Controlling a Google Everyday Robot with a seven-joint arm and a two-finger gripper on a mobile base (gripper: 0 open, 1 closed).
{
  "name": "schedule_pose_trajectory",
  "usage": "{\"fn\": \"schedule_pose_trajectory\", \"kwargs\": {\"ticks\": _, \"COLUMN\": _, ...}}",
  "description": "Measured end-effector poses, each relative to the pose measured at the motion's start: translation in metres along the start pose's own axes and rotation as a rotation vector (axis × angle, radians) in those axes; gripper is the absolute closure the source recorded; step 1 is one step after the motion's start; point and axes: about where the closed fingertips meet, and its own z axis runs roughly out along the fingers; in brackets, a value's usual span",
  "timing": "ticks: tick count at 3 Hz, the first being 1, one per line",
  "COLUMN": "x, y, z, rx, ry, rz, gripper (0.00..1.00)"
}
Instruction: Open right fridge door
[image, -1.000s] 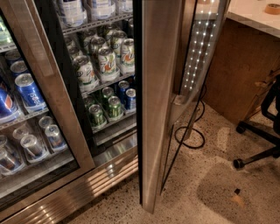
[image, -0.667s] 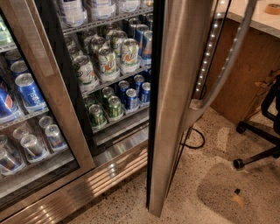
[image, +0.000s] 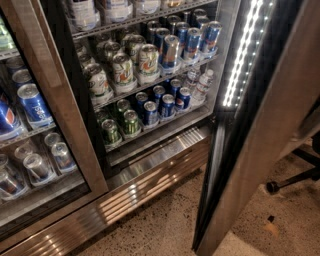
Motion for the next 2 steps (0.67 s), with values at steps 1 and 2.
{"fn": "schedule_pose_trajectory", "kwargs": {"ticks": 1, "x": -0.033, "y": -0.026, "z": -0.005, "rx": 0.075, "ry": 0.008, "rz": -0.139, "gripper": 0.00}}
{"fn": "schedule_pose_trajectory", "kwargs": {"ticks": 2, "x": -0.064, "y": -0.038, "z": 0.002, "rx": 0.111, "ry": -0.011, "rz": -0.247, "gripper": 0.00}}
